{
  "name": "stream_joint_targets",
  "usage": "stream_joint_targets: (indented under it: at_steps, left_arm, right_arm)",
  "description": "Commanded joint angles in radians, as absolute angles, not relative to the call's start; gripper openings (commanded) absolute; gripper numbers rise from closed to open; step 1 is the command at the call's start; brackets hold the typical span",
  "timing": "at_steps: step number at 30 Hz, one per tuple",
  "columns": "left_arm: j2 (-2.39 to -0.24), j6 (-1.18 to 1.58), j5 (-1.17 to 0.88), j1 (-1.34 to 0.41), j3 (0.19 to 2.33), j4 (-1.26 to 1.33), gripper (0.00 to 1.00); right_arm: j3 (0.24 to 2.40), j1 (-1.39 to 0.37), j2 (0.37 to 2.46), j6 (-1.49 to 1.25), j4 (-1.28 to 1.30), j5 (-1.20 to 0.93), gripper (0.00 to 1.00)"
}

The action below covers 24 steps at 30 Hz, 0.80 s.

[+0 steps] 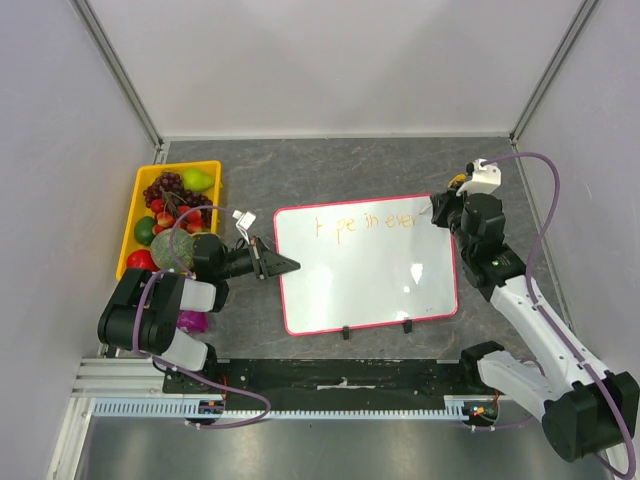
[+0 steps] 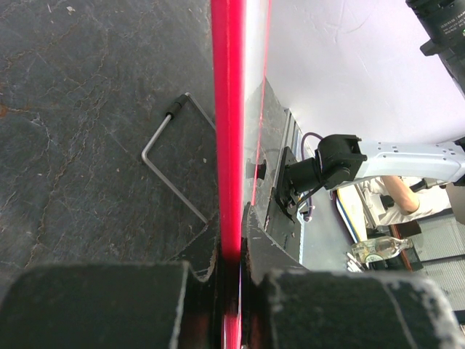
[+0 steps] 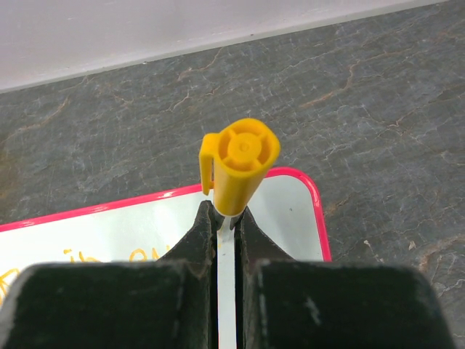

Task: Write a sentence on the whiteboard

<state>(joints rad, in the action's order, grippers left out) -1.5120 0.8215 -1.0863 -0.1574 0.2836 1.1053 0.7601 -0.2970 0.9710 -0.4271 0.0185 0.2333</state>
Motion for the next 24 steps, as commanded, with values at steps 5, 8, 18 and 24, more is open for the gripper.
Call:
stream_joint_targets:
  at_steps: [5, 8, 18, 24]
  left_arm:
    - [-1.523, 0.658, -1.012, -0.16, 0.287, 1.06, 0.02]
    - [-1.523, 0.658, -1.012, -0.16, 0.287, 1.06, 0.02]
    - [-1.523, 0.658, -1.014, -0.16, 0.288, 1.06, 0.02]
    - [-1.525, 0.658, -1.014, -0.16, 0.288, 1.06, 0.02]
  right_arm:
    - [0.818, -0.29, 0.956, -0.431, 0.011, 0.229, 0.0]
    - [0.819, -0.287, 0.968, -0.433, 0.009, 0.233, 0.0]
    - [0.799, -0.285, 0.992, -0.43, 0.008, 0.249, 0.0]
    - [0.753, -0.284, 0.971, -0.426, 0.021, 0.252, 0.0]
